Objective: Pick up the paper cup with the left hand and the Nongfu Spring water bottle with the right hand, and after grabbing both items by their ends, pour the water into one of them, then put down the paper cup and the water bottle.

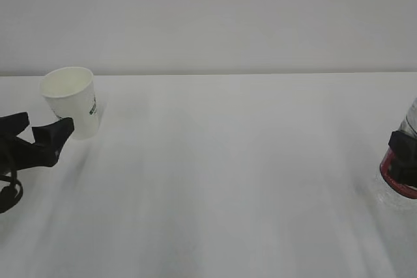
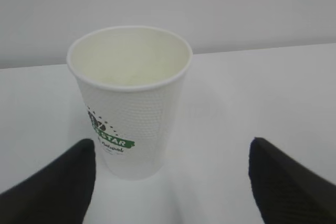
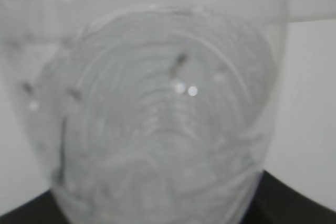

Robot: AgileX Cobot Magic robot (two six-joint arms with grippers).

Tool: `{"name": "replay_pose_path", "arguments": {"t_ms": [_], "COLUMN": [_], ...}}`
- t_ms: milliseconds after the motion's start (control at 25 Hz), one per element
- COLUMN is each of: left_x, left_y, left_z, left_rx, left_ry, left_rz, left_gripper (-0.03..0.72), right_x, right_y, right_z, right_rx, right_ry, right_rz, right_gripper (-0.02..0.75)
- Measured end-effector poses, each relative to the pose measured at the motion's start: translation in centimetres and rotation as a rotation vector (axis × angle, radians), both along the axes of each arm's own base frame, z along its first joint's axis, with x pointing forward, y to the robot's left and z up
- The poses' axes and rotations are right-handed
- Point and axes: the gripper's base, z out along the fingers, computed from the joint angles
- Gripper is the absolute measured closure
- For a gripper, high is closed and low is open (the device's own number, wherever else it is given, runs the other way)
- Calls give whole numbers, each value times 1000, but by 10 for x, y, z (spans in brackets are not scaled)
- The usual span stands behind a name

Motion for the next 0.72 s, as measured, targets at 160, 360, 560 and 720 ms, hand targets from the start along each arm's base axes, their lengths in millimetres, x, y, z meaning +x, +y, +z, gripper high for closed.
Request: {"name": "replay_pose_path", "arguments": {"t_ms": [160, 360, 560, 720], "left_x": [15, 29, 46, 56], "left_y": [-2, -3, -5, -6], "left_z": [-10, -14, -18, -29], "left_rx": [1, 0, -2, 0], "left_ry": [12, 3, -14, 1], "left_rz": [1, 1, 1, 3], "left_gripper": [-1, -3, -3, -3], "right_x": [6, 10, 10, 10], "right_y": [1, 2, 2, 2], "right_z": [5, 8, 8, 8], "right_rx": [-16, -15, -16, -16], "right_ry": [-25, -40, -40, -40], "right_rz": [7, 9, 9, 9], "right_gripper": [351, 351, 351, 351]}}
